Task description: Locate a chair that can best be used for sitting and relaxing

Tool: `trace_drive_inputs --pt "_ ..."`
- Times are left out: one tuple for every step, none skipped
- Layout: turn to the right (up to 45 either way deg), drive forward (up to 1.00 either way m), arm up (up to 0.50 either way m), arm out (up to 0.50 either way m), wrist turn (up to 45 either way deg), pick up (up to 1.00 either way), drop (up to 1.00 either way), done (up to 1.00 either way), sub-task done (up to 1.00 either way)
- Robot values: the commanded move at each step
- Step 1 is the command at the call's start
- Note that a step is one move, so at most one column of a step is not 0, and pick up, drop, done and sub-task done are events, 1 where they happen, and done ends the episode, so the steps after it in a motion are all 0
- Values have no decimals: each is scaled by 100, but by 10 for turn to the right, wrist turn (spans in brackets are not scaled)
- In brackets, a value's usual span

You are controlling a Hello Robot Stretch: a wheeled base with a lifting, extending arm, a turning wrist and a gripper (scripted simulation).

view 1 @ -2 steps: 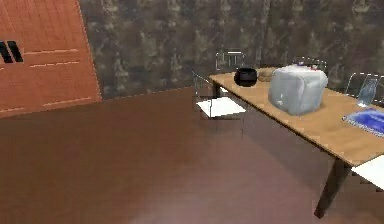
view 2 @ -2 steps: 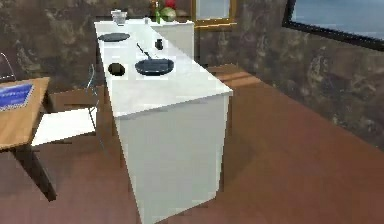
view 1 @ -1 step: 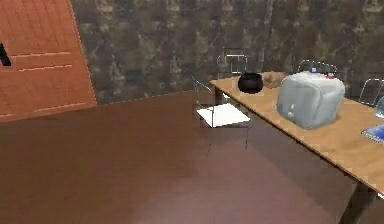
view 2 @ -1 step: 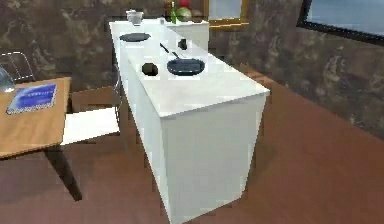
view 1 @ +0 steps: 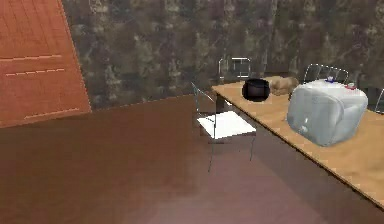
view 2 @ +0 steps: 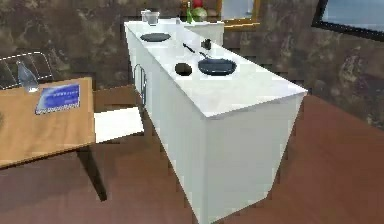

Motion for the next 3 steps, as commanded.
trace_drive_inputs --pt "450 0 0 0 0 0 0 0 0" --pt "450 0 0 0 0 0 0 0 0" --pt "60 0 0 0 0 0 0 0 0"
